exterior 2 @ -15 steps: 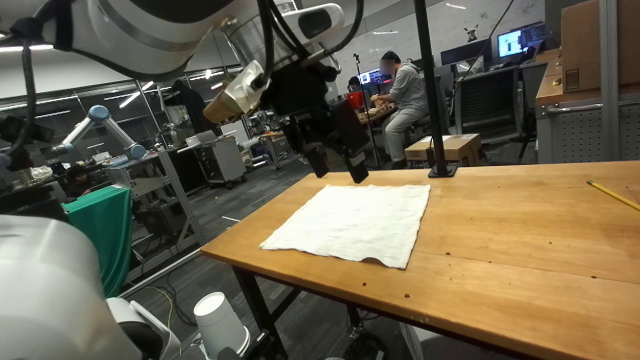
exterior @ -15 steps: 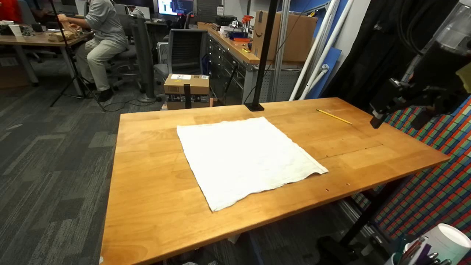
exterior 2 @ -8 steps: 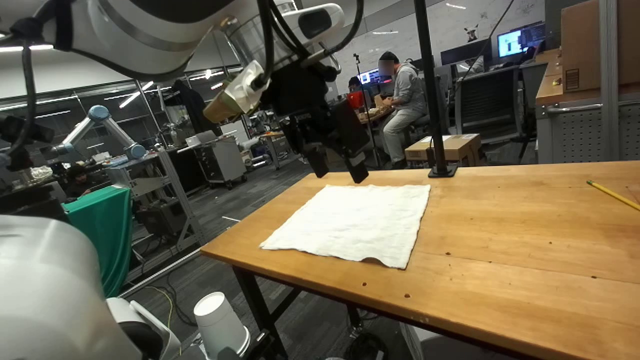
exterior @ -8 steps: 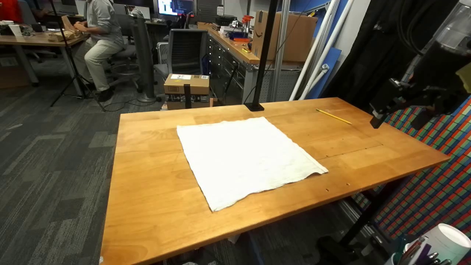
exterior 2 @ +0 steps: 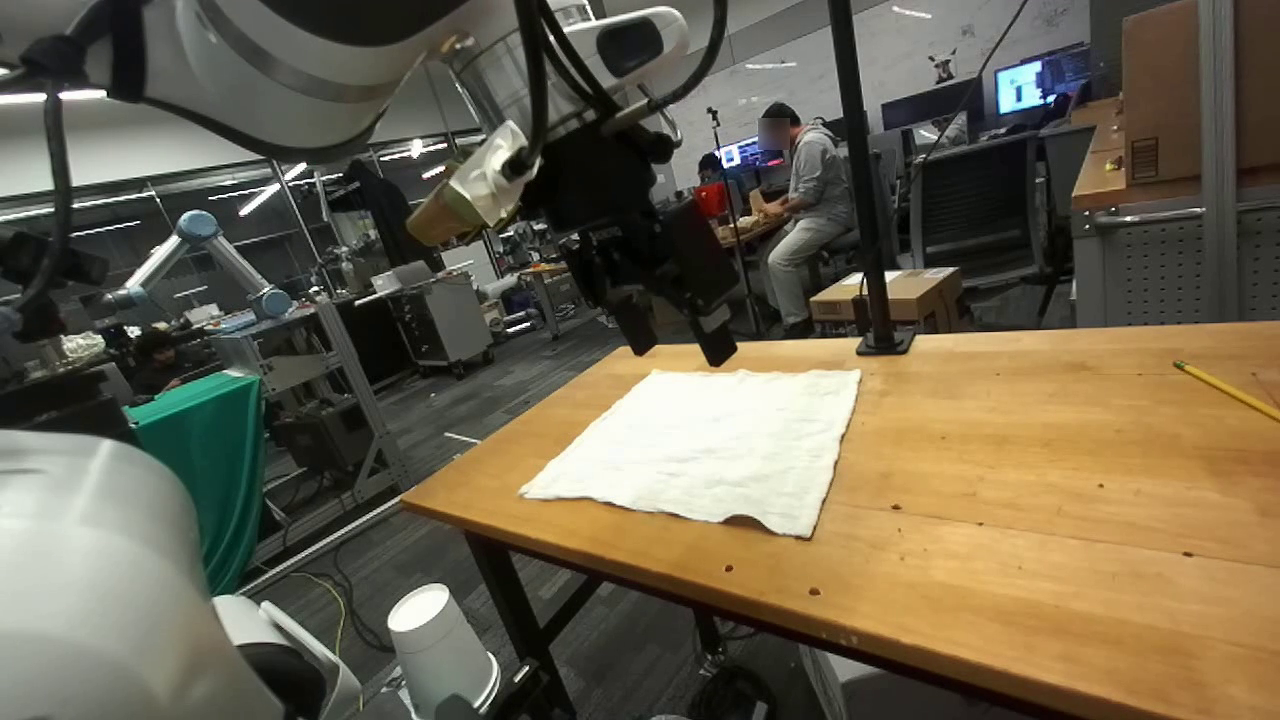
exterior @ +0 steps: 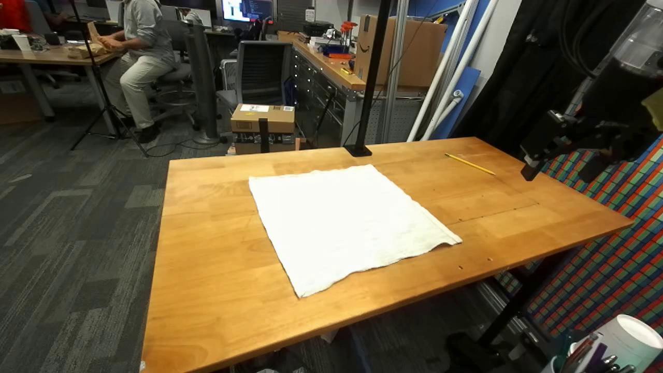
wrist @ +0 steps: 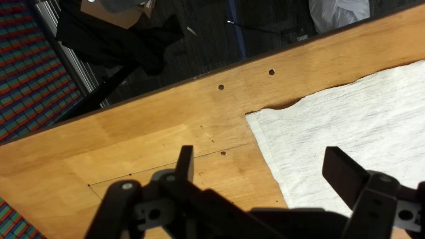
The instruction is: Fold the cloth on the table
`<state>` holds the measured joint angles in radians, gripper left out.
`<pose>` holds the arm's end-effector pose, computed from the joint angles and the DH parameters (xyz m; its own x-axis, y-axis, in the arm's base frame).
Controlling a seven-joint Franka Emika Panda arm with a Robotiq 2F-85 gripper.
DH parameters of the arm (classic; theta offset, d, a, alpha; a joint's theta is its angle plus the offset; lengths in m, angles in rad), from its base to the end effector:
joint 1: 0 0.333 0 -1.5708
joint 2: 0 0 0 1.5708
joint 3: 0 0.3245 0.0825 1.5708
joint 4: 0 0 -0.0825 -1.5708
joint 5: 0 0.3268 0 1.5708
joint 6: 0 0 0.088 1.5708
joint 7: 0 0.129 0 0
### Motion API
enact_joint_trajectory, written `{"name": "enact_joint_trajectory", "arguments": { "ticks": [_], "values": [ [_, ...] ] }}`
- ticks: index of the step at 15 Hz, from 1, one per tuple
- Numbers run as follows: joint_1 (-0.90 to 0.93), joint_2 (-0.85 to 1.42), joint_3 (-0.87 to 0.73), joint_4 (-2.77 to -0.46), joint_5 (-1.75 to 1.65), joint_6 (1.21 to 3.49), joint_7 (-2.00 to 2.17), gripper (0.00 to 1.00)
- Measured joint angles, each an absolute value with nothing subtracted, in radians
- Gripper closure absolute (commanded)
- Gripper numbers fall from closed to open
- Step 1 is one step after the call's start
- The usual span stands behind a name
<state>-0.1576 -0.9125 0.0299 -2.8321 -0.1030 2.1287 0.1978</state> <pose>0.2393 -0.0372 0.4551 0.9368 -0.2695 0.2230 -0.2927 -0.9530 0.0778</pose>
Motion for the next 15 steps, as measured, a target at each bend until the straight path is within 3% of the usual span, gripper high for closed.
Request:
{"name": "enact_joint_trajectory", "arguments": {
  "ticks": [15],
  "values": [
    [-0.118,-0.857,0.039,-2.797,-0.092,2.139,0.198,0.0]
  ]
}}
